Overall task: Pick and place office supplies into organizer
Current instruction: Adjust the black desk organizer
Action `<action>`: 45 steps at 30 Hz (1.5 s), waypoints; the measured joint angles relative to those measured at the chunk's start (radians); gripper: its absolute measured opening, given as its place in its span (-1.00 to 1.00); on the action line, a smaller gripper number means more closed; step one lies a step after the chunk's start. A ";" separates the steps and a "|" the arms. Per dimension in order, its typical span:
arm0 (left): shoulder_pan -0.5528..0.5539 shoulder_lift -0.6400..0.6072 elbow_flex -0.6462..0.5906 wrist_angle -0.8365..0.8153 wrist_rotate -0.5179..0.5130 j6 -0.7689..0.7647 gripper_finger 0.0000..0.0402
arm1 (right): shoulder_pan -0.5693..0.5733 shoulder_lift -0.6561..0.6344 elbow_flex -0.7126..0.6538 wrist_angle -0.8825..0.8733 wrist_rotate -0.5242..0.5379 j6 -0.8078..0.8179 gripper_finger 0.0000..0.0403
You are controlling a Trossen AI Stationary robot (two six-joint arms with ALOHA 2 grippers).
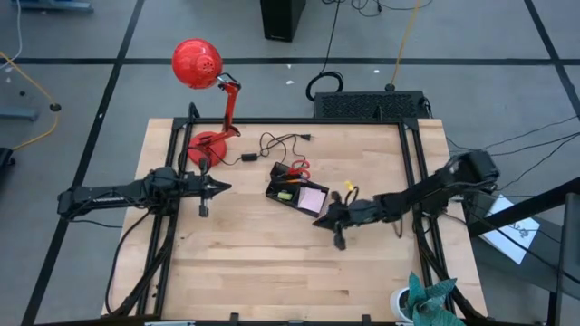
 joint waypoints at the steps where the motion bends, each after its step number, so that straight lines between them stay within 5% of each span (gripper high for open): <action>1: 0.000 0.000 0.000 0.000 0.000 0.000 -0.94 | 0.004 0.039 0.020 -0.003 -0.001 0.009 -1.00; 13: 0.000 0.000 0.000 0.000 0.000 -0.016 -0.98 | 0.005 0.251 0.133 -0.035 0.020 0.115 -1.00; 21: 0.000 0.000 0.001 0.000 0.001 -0.023 -0.92 | -0.012 0.254 0.132 -0.239 0.259 0.235 -1.00; 45: 0.000 0.000 0.001 -0.020 0.002 -0.020 -0.90 | -0.068 0.245 0.132 -0.311 0.367 0.278 -1.00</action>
